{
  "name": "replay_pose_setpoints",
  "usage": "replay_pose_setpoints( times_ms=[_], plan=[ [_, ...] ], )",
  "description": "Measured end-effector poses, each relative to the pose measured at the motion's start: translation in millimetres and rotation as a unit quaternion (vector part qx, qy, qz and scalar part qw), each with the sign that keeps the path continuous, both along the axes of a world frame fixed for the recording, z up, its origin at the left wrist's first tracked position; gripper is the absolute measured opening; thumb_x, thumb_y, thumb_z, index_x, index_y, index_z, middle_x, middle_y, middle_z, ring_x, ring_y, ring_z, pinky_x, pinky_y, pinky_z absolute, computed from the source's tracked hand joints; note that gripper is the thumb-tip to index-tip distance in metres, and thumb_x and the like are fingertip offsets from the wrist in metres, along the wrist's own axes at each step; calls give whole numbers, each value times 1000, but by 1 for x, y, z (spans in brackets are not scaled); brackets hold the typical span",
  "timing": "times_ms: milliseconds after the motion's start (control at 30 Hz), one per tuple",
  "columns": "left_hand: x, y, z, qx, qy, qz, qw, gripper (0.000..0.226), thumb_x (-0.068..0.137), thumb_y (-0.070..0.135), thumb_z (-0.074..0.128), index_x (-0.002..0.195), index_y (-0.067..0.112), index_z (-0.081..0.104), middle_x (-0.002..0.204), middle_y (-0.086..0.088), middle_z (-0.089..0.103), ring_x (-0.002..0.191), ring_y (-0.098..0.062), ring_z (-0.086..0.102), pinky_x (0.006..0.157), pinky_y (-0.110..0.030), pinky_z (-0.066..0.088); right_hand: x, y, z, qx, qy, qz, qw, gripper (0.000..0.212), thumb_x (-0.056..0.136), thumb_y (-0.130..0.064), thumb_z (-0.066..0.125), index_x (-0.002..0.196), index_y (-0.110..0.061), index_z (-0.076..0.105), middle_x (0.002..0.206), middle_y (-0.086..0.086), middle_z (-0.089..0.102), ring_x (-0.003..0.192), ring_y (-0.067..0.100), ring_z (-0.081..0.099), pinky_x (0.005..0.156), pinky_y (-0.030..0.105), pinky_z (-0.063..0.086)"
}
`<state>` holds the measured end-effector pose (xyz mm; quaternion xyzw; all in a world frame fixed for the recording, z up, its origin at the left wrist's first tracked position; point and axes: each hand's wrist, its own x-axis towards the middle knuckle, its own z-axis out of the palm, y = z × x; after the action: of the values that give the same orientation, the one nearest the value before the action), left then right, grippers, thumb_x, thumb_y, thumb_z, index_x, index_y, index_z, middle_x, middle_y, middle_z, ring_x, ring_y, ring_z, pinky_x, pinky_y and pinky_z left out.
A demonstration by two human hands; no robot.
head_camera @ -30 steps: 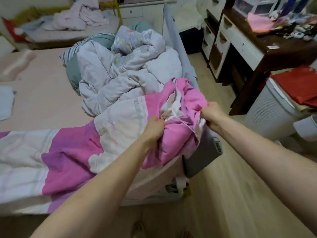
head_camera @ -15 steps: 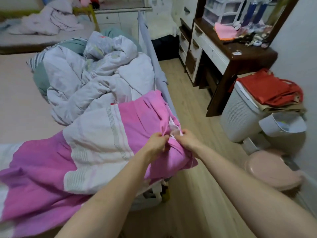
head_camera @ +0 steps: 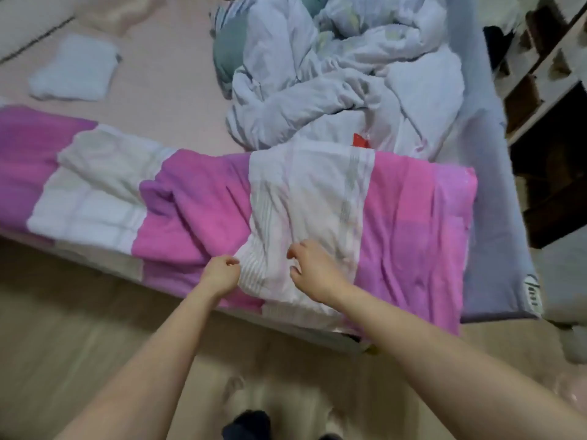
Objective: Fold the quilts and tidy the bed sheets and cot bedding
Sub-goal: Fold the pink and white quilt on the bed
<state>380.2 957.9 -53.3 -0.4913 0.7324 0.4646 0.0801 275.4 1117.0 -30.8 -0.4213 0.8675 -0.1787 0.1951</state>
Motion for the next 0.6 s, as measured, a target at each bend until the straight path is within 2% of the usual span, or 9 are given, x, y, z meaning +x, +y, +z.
replay_pose_setpoints(
  times_ms=[33,67,133,233,300,367,467,533,600],
  plan=[
    [16,-25,-10,-26,-15,13,999,19,89,1,51,78,8,65,93,-29,65,80,-37,60,85,-45,51,11,-28,-16,25,-6,26,999,31,92,-17,50,121,-9,54,121,11,52,110,30,52,89,38,44],
    [24,-39,-17,-50,-20,16,998,22,88,1,52,72,12,62,95,-28,66,82,-35,61,86,-43,51,17,-46,-27,39,-3,45,998,31,92,-18,51,122,-9,52,122,11,51,111,30,51,89,39,44],
    [45,-81,-36,-109,-31,7,994,17,88,3,53,89,6,70,109,-24,67,100,-37,62,93,-38,46,36,-103,-58,52,22,97,994,33,90,-19,52,121,-9,50,121,11,50,111,31,50,86,39,43],
    [58,-137,-69,-178,-53,-77,980,34,89,4,51,120,6,64,123,-18,62,117,-34,56,100,-38,42,59,-174,-102,80,106,154,979,48,86,-31,55,129,-12,44,124,10,47,116,30,45,91,40,36],
    [54,-160,-87,-224,-62,-158,960,41,90,4,47,128,11,59,128,-15,58,120,-33,52,102,-40,40,61,-198,-122,113,140,116,977,54,86,-30,55,134,-13,36,128,10,44,120,30,42,95,42,37],
    [46,-184,-110,-266,-74,-233,932,43,90,6,47,131,16,56,128,-11,57,120,-31,50,101,-39,40,50,-219,-147,121,145,64,980,47,90,-14,47,135,-12,33,125,13,44,117,32,44,90,43,40],
    [27,-200,-138,-293,-81,-323,896,46,91,16,51,137,20,48,135,-5,51,124,-27,45,103,-37,37,10,-219,-161,51,88,31,994,36,88,-5,51,122,-7,41,109,17,48,100,37,52,82,43,42],
    [12,-201,-153,-299,-87,-378,872,61,87,27,61,143,19,38,143,-5,41,133,-26,36,110,-37,30,-20,-206,-158,-6,62,-19,998,38,80,2,51,115,-6,40,101,18,47,92,34,51,80,39,39],
    [-5,-202,-166,-315,-84,-396,859,76,81,38,69,144,18,33,143,-6,38,136,-26,31,113,-38,25,-41,-194,-157,-30,59,-52,996,36,79,5,43,111,-10,37,100,14,45,90,31,49,80,36,36]
  ],
)
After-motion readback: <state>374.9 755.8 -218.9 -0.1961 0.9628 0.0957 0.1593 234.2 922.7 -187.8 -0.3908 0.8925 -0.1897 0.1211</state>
